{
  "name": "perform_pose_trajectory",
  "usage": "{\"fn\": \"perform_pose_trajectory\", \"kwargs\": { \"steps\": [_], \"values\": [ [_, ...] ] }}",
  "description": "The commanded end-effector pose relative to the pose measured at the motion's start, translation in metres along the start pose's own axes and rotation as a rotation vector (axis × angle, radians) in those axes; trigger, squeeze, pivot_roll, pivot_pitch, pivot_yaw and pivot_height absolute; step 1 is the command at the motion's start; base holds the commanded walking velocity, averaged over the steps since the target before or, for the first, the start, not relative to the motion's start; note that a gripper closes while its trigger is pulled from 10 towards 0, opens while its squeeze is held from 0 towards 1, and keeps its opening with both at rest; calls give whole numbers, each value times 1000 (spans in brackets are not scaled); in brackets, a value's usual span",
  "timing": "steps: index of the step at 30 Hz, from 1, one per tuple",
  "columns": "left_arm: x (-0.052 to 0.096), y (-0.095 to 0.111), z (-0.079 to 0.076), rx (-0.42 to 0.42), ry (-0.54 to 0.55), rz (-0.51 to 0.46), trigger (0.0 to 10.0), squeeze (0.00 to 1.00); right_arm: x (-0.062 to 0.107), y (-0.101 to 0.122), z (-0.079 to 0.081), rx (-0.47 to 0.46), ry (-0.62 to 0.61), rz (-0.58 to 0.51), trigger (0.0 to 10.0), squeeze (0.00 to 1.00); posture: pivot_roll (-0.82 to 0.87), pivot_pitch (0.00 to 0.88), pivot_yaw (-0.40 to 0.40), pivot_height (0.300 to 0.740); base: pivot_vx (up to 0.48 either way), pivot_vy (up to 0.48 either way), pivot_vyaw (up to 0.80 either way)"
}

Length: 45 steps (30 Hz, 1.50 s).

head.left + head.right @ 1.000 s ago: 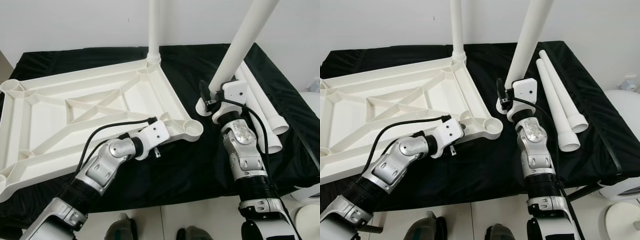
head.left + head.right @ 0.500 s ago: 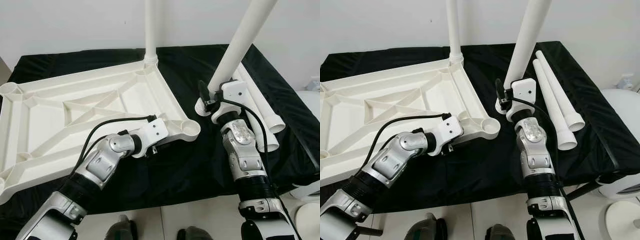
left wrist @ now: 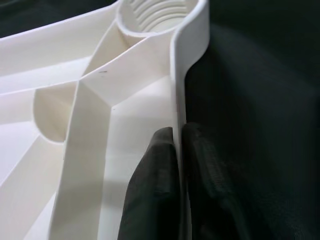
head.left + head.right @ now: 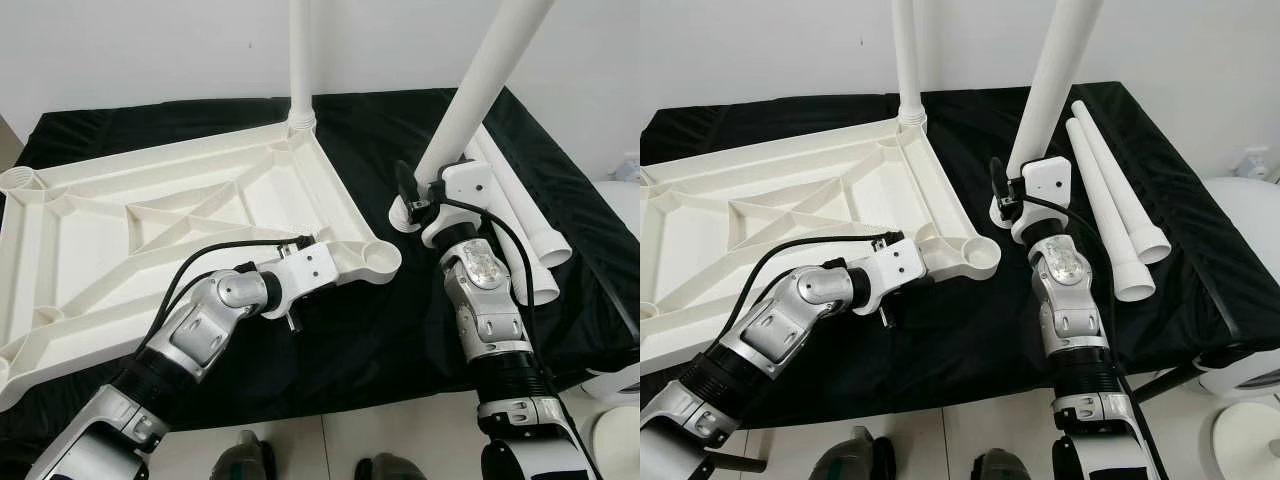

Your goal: Building children table

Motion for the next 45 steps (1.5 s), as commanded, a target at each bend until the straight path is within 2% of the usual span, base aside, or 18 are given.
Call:
{"fn": "perform_pose_trajectory", "kwargs": {
  "steps": [1, 7, 8, 9, 16, 19, 22, 26, 31, 45],
  "values": [
    [-3, -24, -8, 40, -26, 76, 0, 0, 0, 6, 1, -3, 4, -25, 10000, 0, -5, 29, 50, 740, 0, 0, 0],
    [-1, -26, -5, 35, -31, 90, 0, 0, 2, 8, 7, -43, 51, -30, 10000, 0, -10, 24, 47, 740, 0, 0, 0],
    [-1, -26, -5, 18, -31, 94, 8235, 0, 3, 8, 8, -47, 56, -28, 10000, 0, -10, 24, 43, 740, 0, 0, 0],
    [0, -27, -4, -4, -30, 101, 10000, 0, 3, 5, 7, -68, 65, -14, 10000, 0, -11, 23, 42, 740, 0, 0, 0],
    [-1, -27, 2, -13, -11, 106, 10000, 0, 4, 1, 10, -70, 105, 47, 10000, 0, -12, 17, 39, 740, 0, 0, 0],
    [-2, -25, 4, -25, -3, 102, 10000, 0, 4, 6, 14, -2, 151, 54, 10000, 0, -19, 15, 34, 740, 0, 0, 0],
    [-3, -25, 5, -29, -2, 101, 10000, 0, 5, 7, 15, 18, 159, 54, 10000, 0, -19, 15, 34, 740, 0, 0, 0],
    [-3, -24, 7, -33, 3, 100, 10000, 0, 4, 18, 20, -10, 218, 46, 10000, 0, -21, 22, 30, 740, 0, 0, 0],
    [-3, -22, 10, -40, 13, 95, 10000, 0, 6, 22, 27, -43, 265, 55, 10000, 0, -20, 25, 29, 740, 0, 0, 0],
    [-4, -17, 17, -52, 34, 86, 10000, 0, 18, 6, 42, -67, 332, 164, 10000, 0, -16, 43, 18, 740, 0, 0, 0]
  ]
}}
Point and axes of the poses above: a point about 5 cm out from each wrist's last joint towards the gripper, its own x axis pointing back from the gripper into the wrist, its own y axis along the axis of the wrist's last joint, z = x × y, the point moved 6 cm from there along -x, pointing out of the wrist towards the gripper, and after that the axes turned 15 degrees about x, right-handed, at the moved point
